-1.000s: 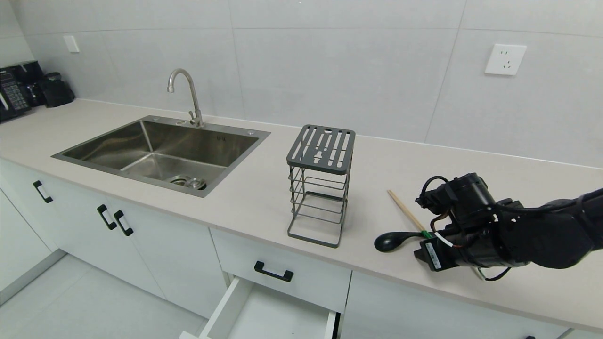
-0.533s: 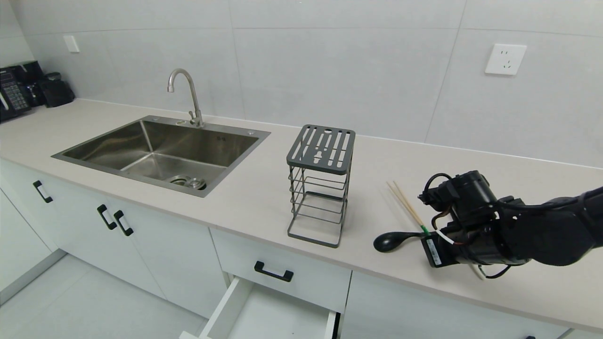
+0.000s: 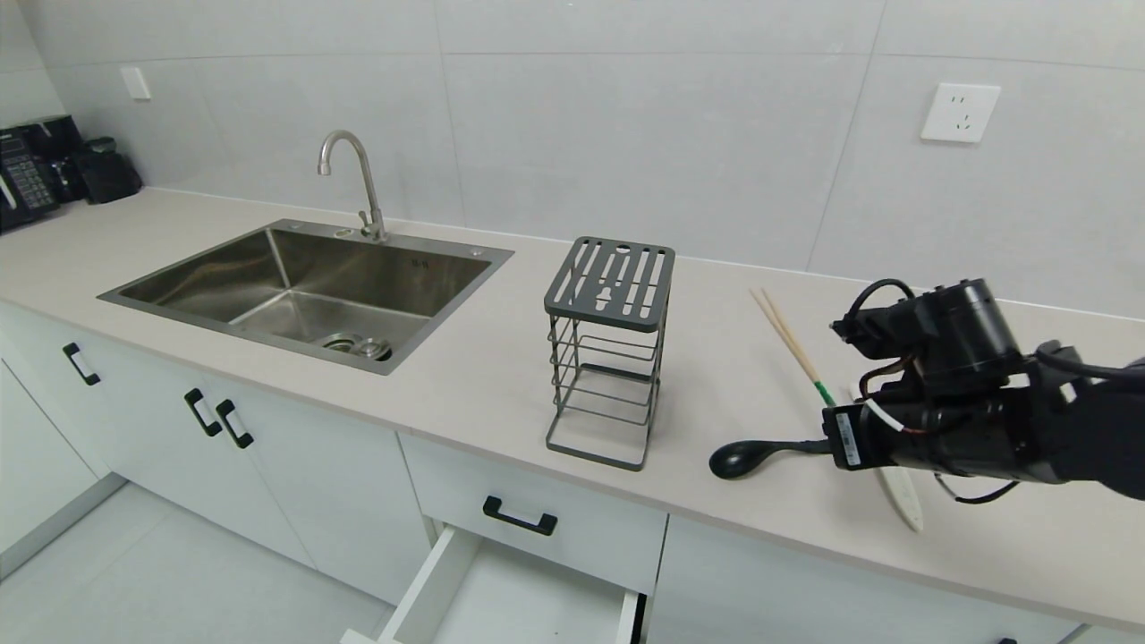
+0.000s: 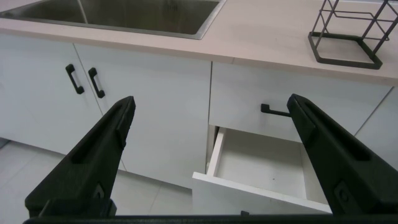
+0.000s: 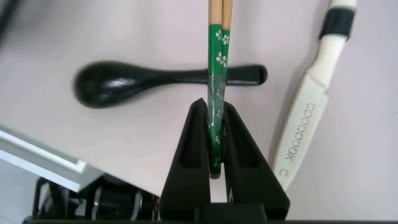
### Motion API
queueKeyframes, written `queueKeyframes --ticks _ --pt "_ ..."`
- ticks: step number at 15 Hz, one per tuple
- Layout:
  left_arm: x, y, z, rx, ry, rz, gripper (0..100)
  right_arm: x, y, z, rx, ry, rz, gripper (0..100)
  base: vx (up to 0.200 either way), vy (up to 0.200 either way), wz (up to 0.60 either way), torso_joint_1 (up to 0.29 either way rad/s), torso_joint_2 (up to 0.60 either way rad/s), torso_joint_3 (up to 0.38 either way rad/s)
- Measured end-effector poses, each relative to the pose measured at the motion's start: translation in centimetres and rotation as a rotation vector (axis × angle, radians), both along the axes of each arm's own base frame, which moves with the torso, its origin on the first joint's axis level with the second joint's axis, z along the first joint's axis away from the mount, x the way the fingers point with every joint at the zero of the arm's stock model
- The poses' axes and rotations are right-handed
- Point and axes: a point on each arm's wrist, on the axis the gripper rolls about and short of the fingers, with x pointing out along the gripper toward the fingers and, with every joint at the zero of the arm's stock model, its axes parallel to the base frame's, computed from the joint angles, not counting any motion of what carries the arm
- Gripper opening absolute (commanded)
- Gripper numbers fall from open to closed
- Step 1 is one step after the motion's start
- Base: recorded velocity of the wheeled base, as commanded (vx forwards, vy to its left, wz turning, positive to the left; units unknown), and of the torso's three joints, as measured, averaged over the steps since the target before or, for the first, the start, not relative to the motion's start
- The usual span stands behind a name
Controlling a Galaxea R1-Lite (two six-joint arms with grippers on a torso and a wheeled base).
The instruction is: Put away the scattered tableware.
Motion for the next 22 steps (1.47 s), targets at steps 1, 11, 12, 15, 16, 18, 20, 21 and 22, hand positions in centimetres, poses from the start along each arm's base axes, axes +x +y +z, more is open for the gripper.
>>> queueKeyframes --ticks 1,11,12,15,16,18,20,21,22 --pt "0.0 0.0 0.0 0.000 0.000 0.000 100 -0.7 0.1 1.4 0.045 -0.042 0.017 0 0.000 0.000 0.00 0.000 0.00 0.000" --pt "0.0 0.0 0.0 0.000 0.000 0.000 100 -7.6 2.8 10.7 0.403 -0.377 0.359 0 0.000 0.000 0.00 0.000 0.00 0.000" --pt "0.0 0.0 0.0 -0.001 0.000 0.000 100 -8.0 3.0 10.7 0.404 -0.377 0.384 0 0.000 0.000 0.00 0.000 0.00 0.000" --pt "0.0 0.0 0.0 -0.001 0.000 0.000 100 -9.4 3.8 10.2 0.418 -0.348 0.500 0 0.000 0.000 0.00 0.000 0.00 0.000" --pt "0.0 0.0 0.0 0.000 0.000 0.000 100 -9.8 4.1 10.2 0.430 -0.353 0.545 0 0.000 0.000 0.00 0.000 0.00 0.000" --pt "0.0 0.0 0.0 0.000 0.000 0.000 100 -10.1 4.5 10.1 0.441 -0.351 0.579 0 0.000 0.000 0.00 0.000 0.00 0.000" --pt "0.0 0.0 0.0 -0.001 0.000 0.000 100 -10.8 5.9 9.4 0.447 -0.308 0.654 0 0.000 0.000 0.00 0.000 0.00 0.000" --pt "0.0 0.0 0.0 0.000 0.000 0.000 100 -11.0 6.6 8.6 0.443 -0.273 0.684 0 0.000 0.000 0.00 0.000 0.00 0.000" --pt "0.0 0.0 0.0 0.000 0.000 0.000 100 -11.0 7.3 7.9 0.439 -0.242 0.716 0 0.000 0.000 0.00 0.000 0.00 0.000"
